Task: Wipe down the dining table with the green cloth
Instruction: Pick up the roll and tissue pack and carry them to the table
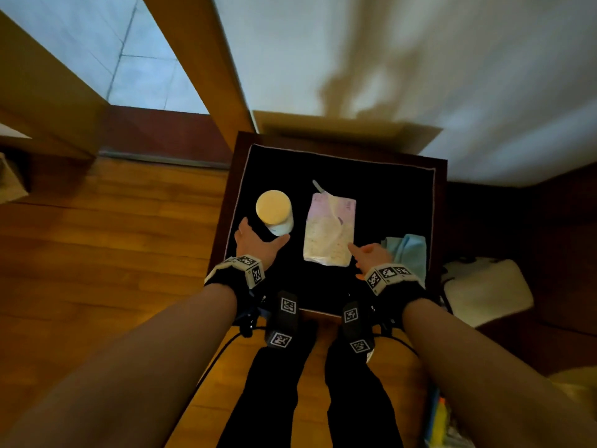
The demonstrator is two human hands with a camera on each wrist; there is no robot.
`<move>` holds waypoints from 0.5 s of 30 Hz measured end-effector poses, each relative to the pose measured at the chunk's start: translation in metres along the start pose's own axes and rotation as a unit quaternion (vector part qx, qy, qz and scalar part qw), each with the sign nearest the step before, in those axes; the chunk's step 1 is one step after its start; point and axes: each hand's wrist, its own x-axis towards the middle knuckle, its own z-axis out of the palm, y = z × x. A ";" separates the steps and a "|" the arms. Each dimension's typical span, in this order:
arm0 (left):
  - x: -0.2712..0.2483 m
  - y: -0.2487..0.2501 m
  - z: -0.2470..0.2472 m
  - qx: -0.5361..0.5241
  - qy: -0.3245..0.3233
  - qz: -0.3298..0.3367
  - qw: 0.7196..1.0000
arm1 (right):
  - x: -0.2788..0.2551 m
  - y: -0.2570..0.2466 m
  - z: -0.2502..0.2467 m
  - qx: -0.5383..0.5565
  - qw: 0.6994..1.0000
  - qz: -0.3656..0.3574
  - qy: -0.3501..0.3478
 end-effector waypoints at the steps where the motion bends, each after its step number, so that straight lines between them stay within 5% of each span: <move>1: 0.006 -0.002 0.000 -0.013 -0.004 0.022 1.000 | 0.001 0.000 0.002 -0.017 1.000 -0.007 0.006; 6: 0.021 -0.014 0.013 -0.064 0.002 0.116 0.991 | 0.004 0.002 0.008 -0.073 0.996 -0.036 0.036; 15: 0.035 -0.018 0.027 -0.082 0.051 0.158 0.983 | 0.015 0.006 0.021 -0.083 0.992 -0.082 0.051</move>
